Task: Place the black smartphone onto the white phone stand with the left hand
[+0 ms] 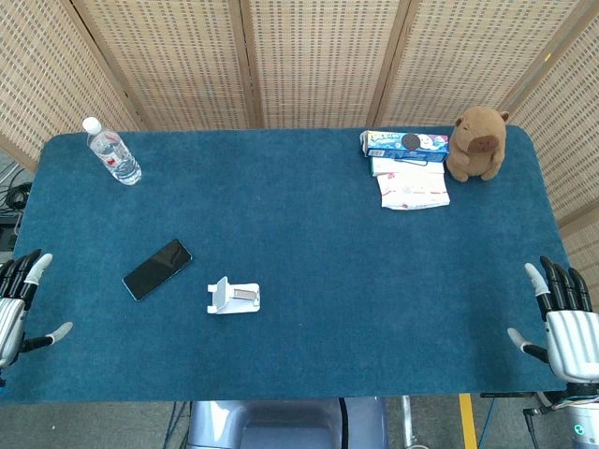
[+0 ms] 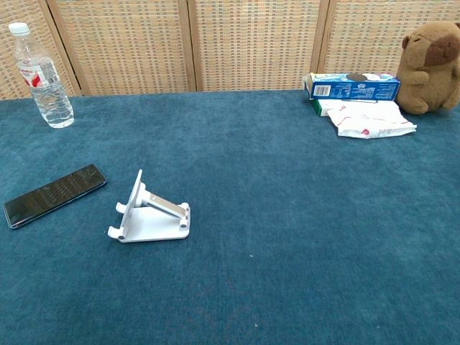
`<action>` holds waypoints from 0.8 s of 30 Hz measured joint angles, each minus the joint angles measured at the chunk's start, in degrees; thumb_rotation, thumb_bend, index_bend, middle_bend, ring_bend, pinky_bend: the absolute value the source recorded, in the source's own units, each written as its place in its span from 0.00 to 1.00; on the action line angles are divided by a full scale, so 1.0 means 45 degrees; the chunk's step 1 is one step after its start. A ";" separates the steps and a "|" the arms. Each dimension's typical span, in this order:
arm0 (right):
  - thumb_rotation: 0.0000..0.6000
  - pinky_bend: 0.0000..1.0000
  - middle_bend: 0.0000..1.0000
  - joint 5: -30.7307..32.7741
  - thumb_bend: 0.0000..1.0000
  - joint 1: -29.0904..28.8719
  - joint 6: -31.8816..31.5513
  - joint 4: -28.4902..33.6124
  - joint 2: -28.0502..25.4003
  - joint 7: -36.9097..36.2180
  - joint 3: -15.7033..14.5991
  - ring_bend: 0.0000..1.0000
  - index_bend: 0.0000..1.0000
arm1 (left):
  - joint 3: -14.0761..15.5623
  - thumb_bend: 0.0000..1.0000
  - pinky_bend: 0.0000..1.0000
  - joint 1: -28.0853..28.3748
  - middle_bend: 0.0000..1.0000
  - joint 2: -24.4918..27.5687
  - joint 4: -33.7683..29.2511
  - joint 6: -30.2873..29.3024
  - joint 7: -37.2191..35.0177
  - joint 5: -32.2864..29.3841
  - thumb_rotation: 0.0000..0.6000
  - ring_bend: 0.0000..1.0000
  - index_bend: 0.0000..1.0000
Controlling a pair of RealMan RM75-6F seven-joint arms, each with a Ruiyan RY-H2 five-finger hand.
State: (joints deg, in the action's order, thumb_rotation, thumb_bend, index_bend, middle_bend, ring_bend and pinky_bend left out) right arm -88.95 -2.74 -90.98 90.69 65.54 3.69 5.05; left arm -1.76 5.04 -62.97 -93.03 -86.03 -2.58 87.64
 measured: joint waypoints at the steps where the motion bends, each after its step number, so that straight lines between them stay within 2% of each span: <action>1: 1.00 0.00 0.00 0.0014 0.00 -0.0002 0.0013 0.0001 -0.0007 -0.0015 0.0001 0.00 0.00 | -0.0003 0.00 0.00 0.0001 0.00 0.0003 -0.0004 -0.0011 -0.0005 0.0016 1.00 0.00 0.00; 9: 1.00 0.00 0.00 0.0084 0.00 -0.0008 0.0070 0.0003 -0.0024 -0.0077 0.0012 0.00 0.00 | 0.0004 0.00 0.00 0.0061 0.00 0.0054 -0.0038 0.0144 -0.0026 -0.0013 1.00 0.00 0.00; 11: 1.00 0.00 0.00 0.0105 0.00 -0.0007 0.0077 0.0016 -0.0039 -0.0116 0.0018 0.00 0.00 | 0.0017 0.07 0.00 0.0114 0.00 0.0066 -0.0022 0.0288 -0.0072 -0.0030 1.00 0.00 0.00; 12: 1.00 0.00 0.00 0.0108 0.00 -0.0007 0.0082 0.0022 -0.0055 -0.0142 0.0020 0.00 0.00 | 0.0023 0.19 0.00 0.0176 0.00 0.0087 -0.0017 0.0451 -0.0148 -0.0058 1.00 0.00 0.00; 16: 1.00 0.00 0.00 0.0179 0.00 -0.0025 0.0151 0.0025 -0.0081 -0.0226 0.0041 0.00 0.00 | 0.0024 0.83 0.00 0.0606 0.00 0.0286 -0.0054 0.1390 -0.0891 -0.0128 1.00 0.00 0.00; 17: 1.00 0.00 0.00 0.0202 0.00 -0.0033 0.0182 0.0016 -0.0085 -0.0239 0.0045 0.00 0.00 | 0.0005 0.90 0.00 0.0750 0.00 0.0338 -0.0059 0.1653 -0.1219 -0.0148 1.00 0.00 0.00; 19: 1.00 0.00 0.00 0.0259 0.00 -0.0054 0.0253 -0.0004 -0.0094 -0.0289 0.0056 0.00 0.00 | -0.0073 0.99 0.00 0.1172 0.00 0.0439 -0.0005 0.2358 -0.2206 -0.0185 1.00 0.00 0.00; 24: 1.00 0.00 0.00 0.0456 0.00 -0.0072 0.0323 -0.0020 -0.0150 -0.0515 0.0143 0.00 0.00 | -0.0265 1.00 0.00 0.2708 0.00 0.0642 0.0474 0.4850 -0.5018 -0.0156 1.00 0.00 0.00</action>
State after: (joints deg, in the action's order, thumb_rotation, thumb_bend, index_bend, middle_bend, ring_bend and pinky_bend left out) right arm -86.90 -3.06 -89.53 90.60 64.86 1.37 5.69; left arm -2.95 17.23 -60.08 -90.90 -64.21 -25.16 86.93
